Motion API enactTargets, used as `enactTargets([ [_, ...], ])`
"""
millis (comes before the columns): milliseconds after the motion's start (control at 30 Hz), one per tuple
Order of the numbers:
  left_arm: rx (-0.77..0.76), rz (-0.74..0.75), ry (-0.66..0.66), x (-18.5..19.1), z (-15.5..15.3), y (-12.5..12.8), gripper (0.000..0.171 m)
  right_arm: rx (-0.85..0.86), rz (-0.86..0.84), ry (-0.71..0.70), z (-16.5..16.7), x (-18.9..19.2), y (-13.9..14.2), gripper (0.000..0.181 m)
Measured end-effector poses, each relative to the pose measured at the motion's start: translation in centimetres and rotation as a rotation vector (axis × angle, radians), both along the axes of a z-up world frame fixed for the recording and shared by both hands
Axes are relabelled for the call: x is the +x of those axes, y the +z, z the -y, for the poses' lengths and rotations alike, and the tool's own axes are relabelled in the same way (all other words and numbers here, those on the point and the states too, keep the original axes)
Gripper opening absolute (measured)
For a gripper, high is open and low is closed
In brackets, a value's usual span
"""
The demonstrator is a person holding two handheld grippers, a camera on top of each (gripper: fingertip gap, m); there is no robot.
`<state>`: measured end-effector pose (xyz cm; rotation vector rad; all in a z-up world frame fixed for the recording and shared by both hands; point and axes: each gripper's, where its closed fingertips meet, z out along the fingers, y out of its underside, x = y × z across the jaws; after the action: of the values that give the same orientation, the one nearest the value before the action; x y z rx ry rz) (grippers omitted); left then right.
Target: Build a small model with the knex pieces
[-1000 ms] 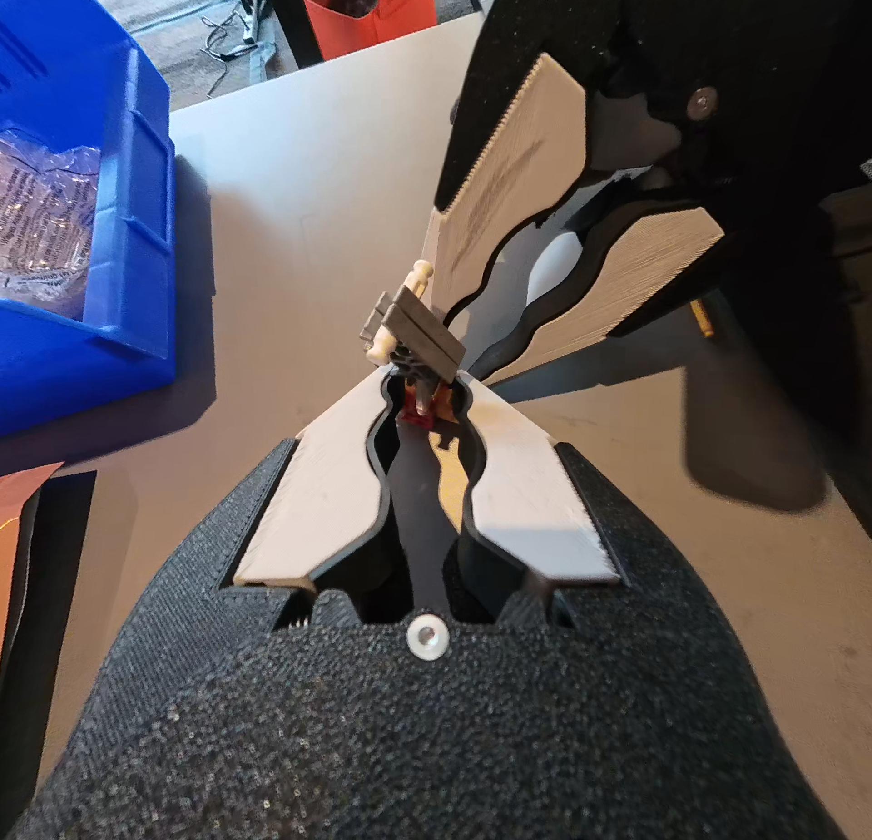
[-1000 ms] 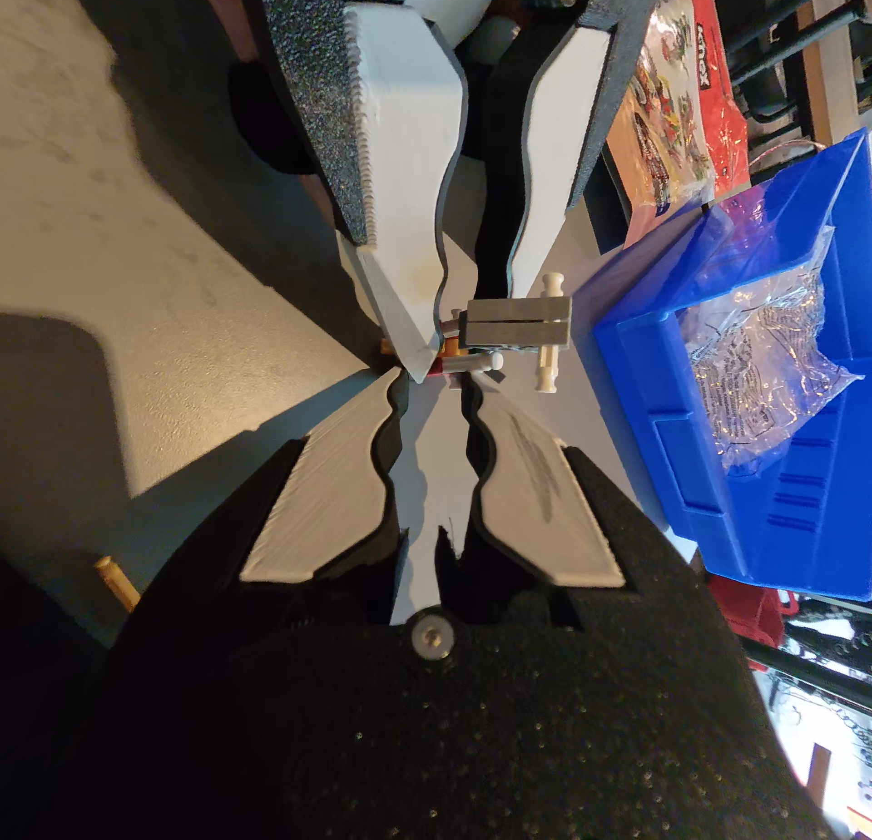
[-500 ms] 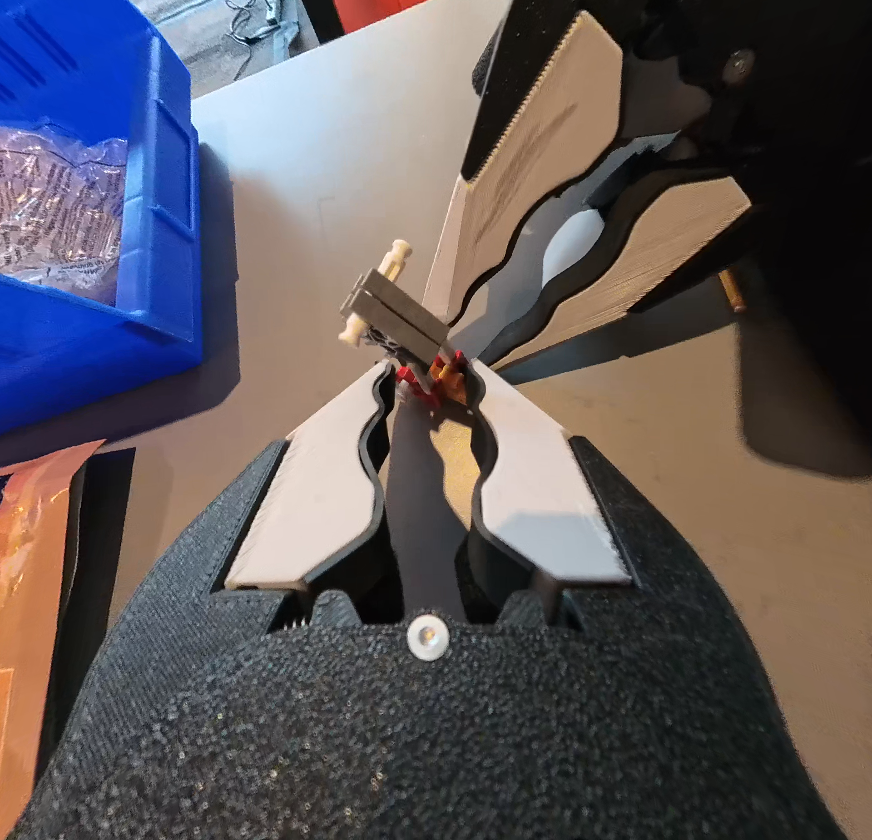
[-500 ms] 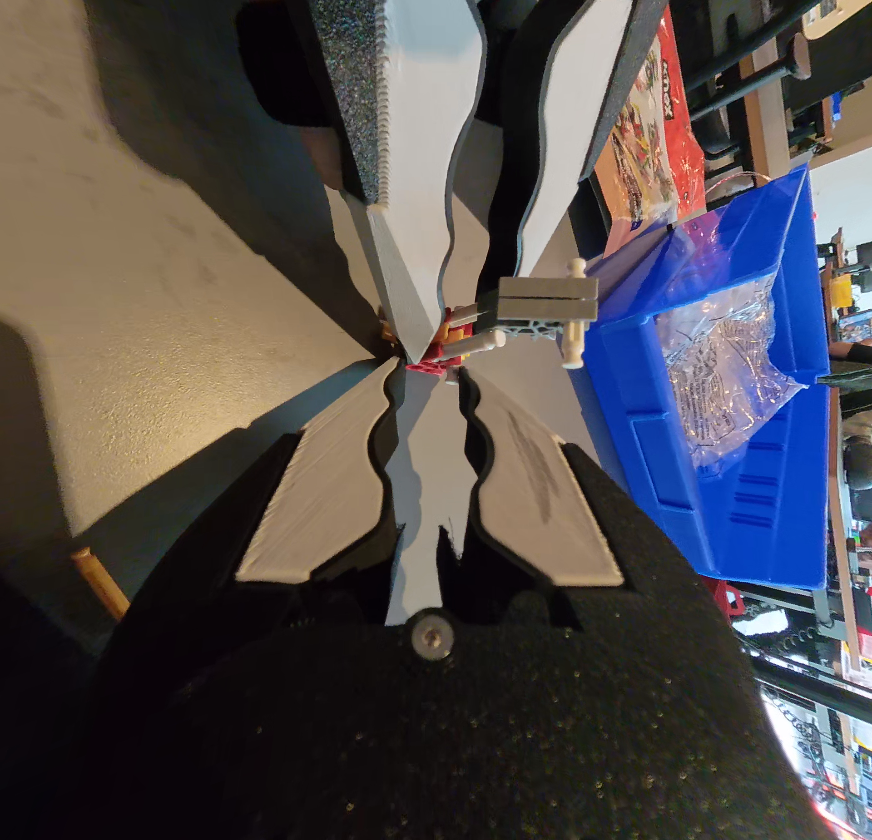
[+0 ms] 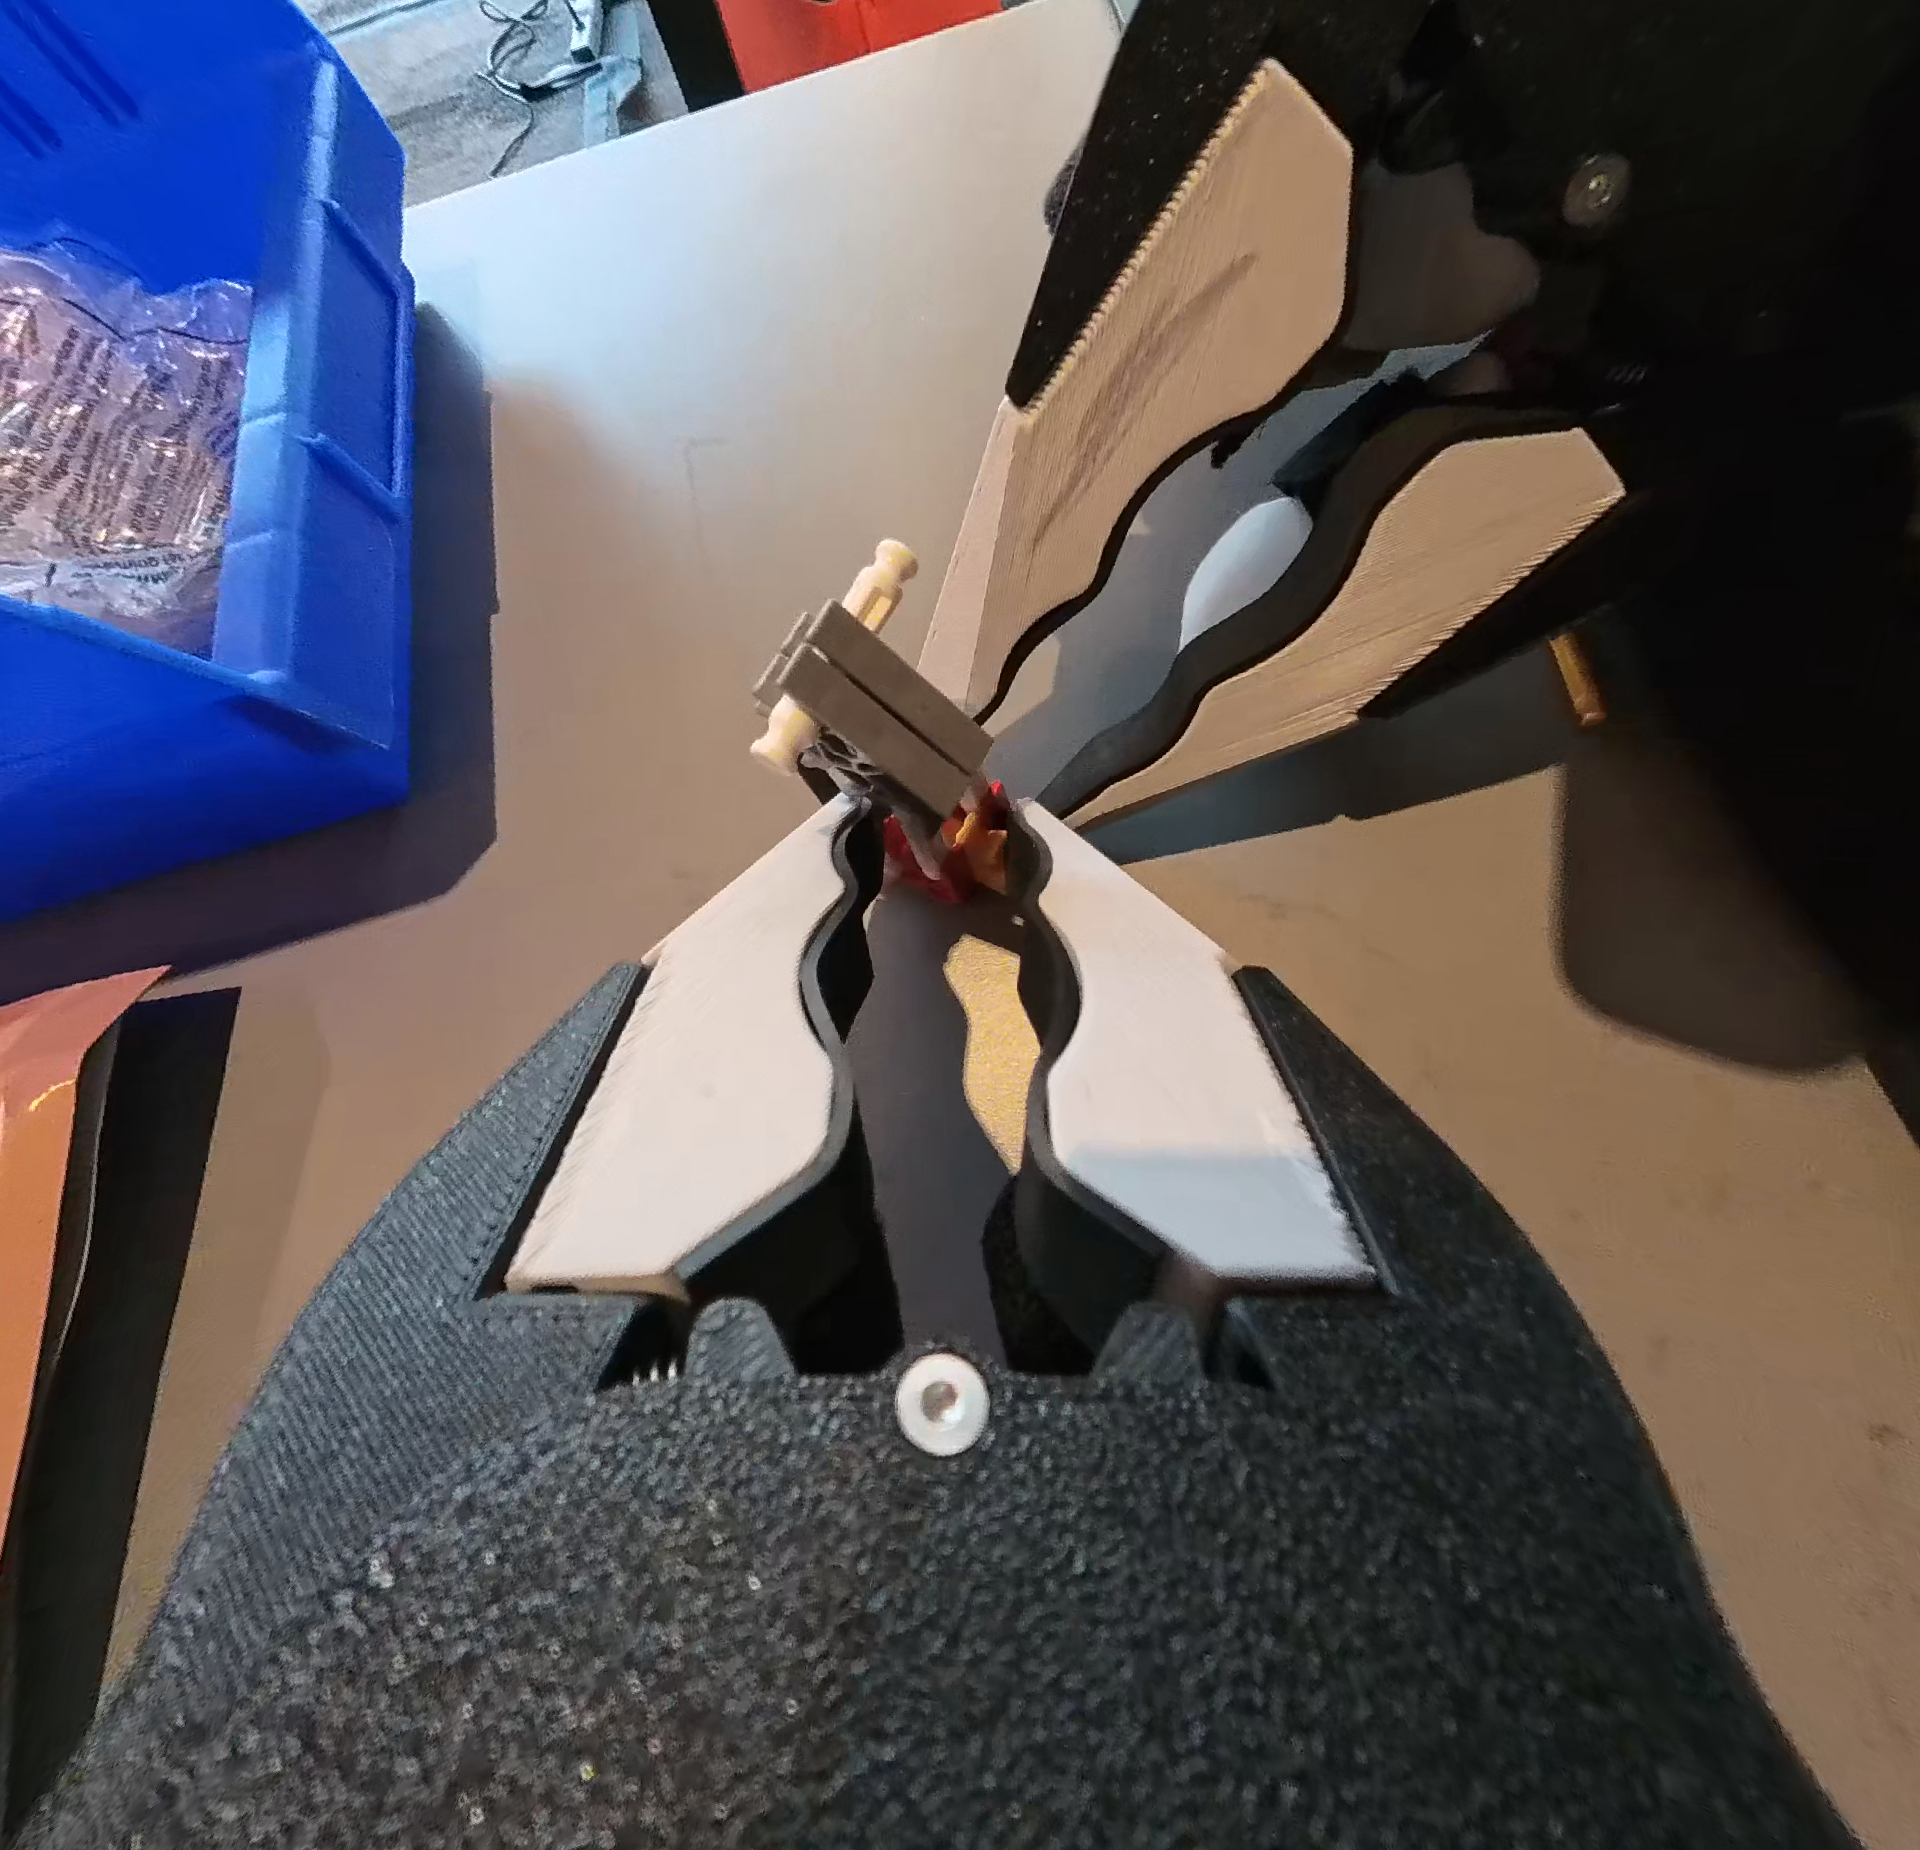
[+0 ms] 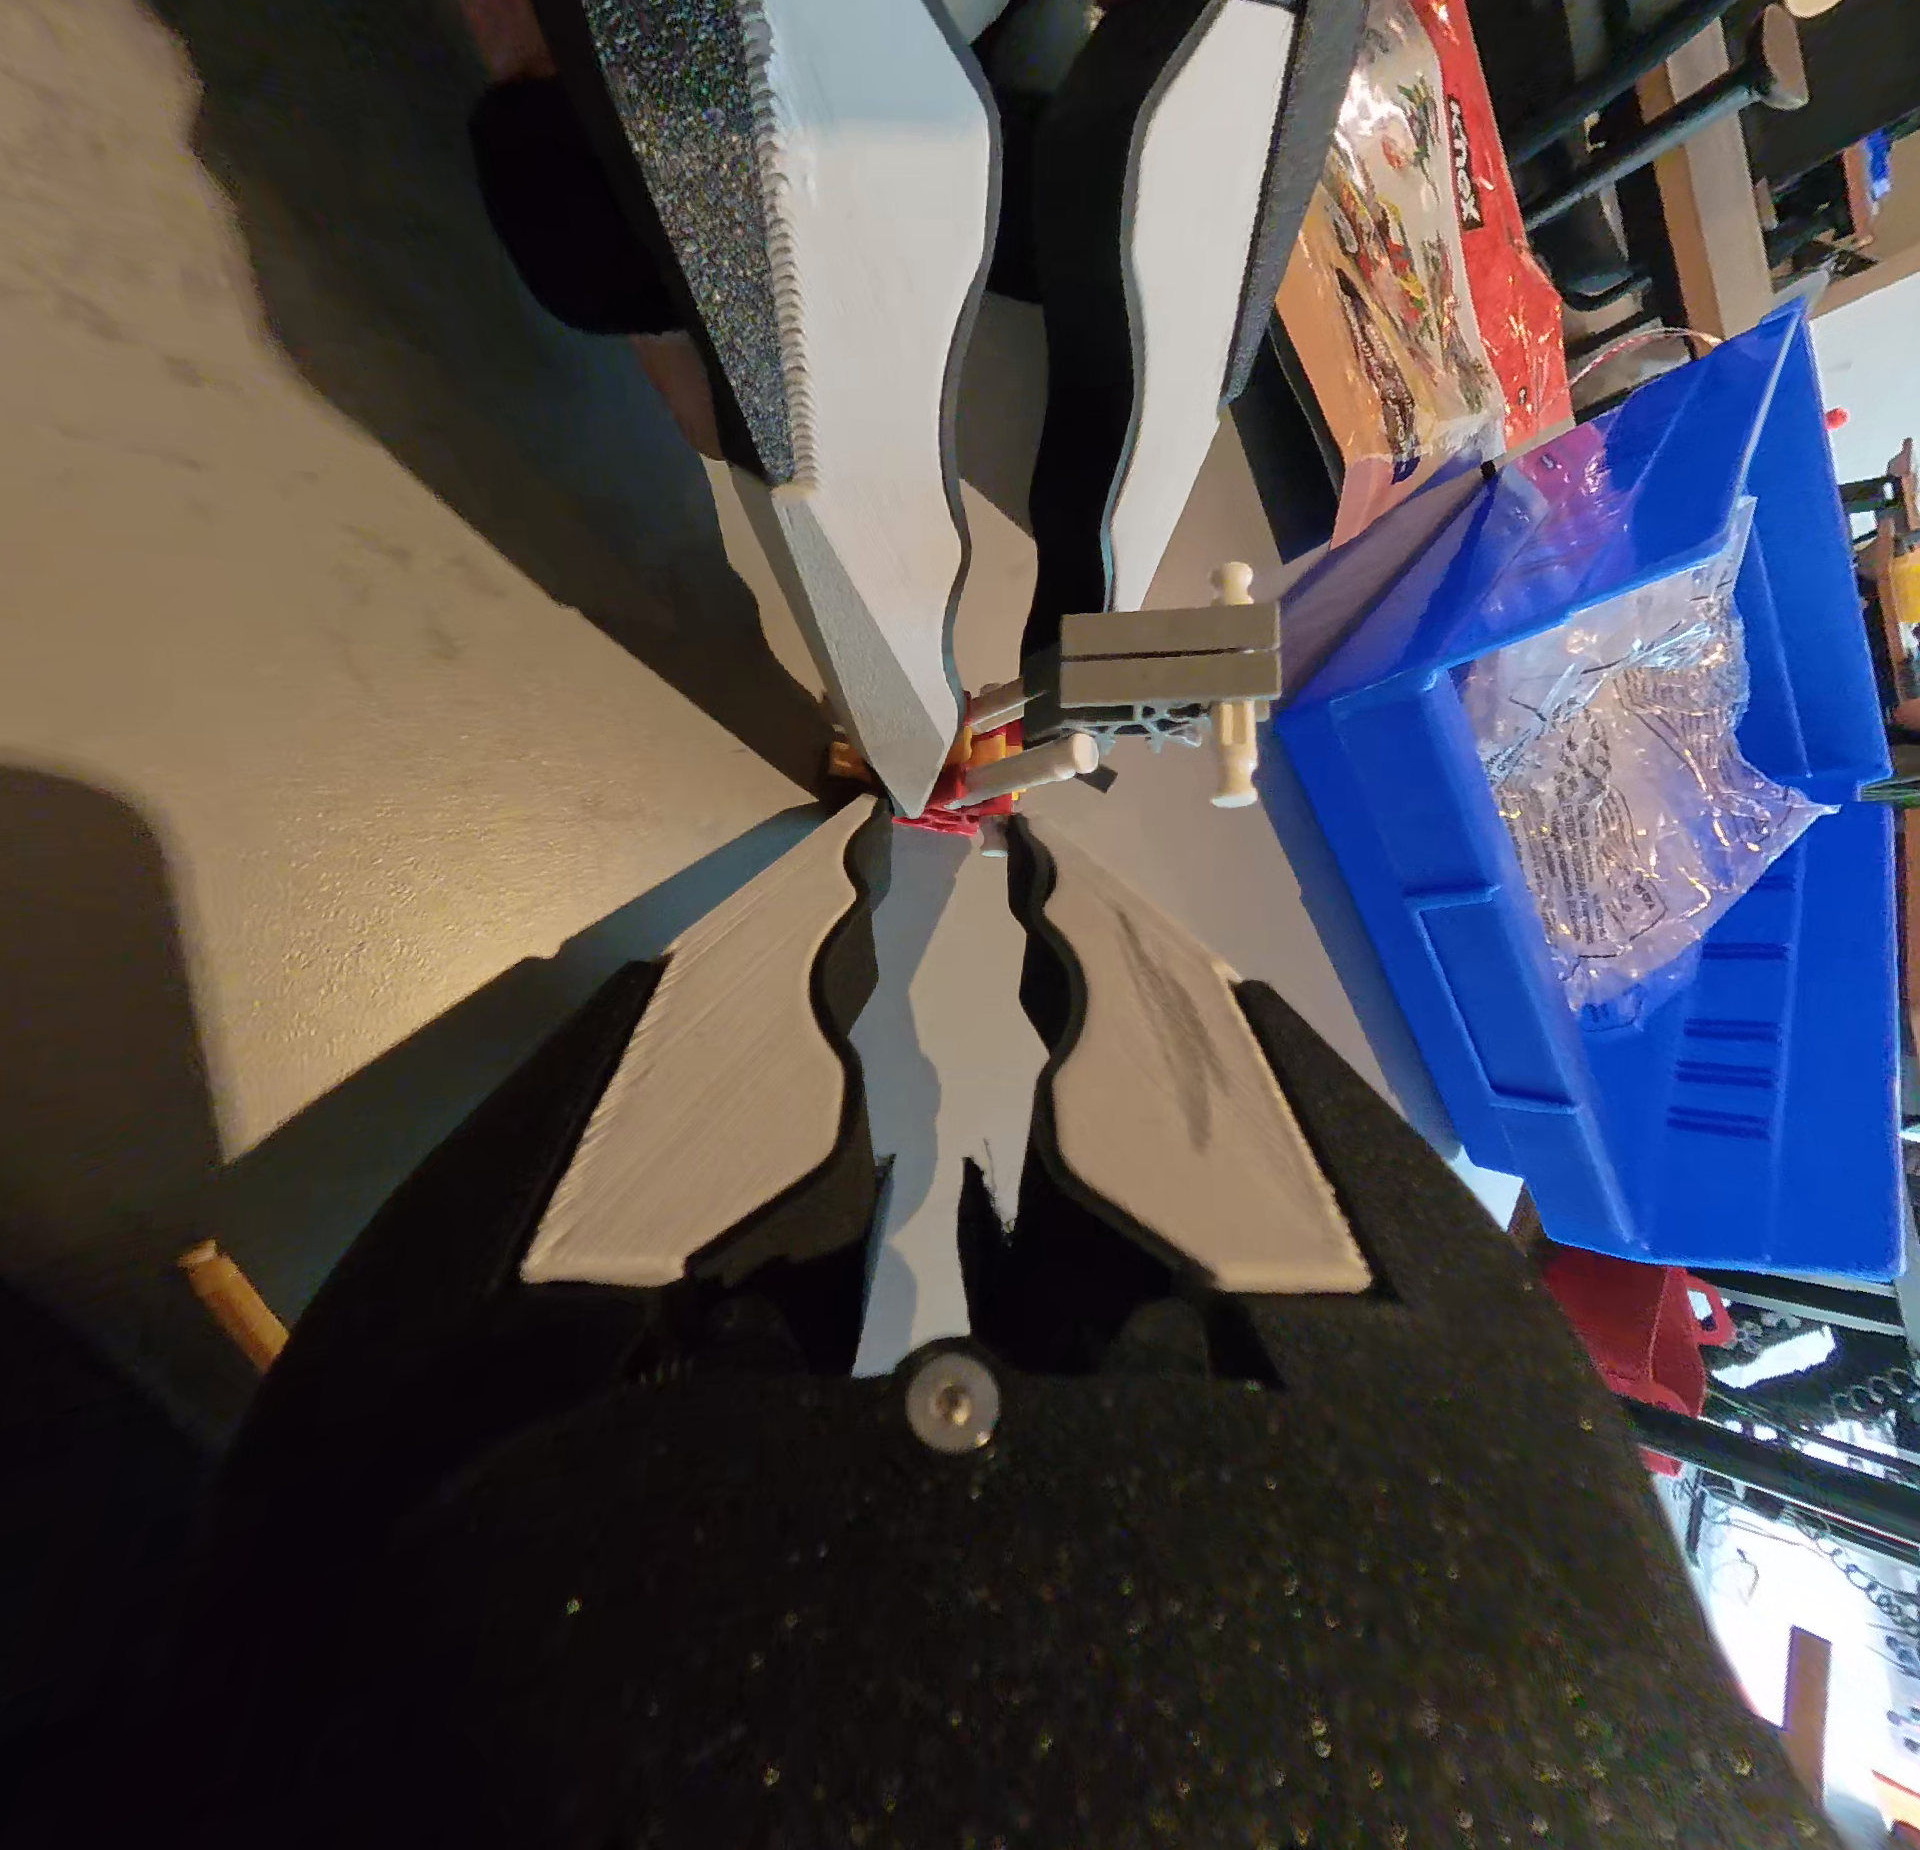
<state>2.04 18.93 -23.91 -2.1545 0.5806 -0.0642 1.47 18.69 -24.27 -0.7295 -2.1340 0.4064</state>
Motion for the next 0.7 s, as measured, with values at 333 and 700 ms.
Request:
enactTargets([
  [333,0.063,-0.129,0.016,-0.1,0.09,0.14,0.022,-0.027,-0.039,-0.02,-0.11,0.06,0.07,0.022],
  [700,0.101,-0.177,0.005,-0.08,0.52,0.29,0.025,0.144,-0.127,0.01,0.29,0.29,0.22,0.021],
])
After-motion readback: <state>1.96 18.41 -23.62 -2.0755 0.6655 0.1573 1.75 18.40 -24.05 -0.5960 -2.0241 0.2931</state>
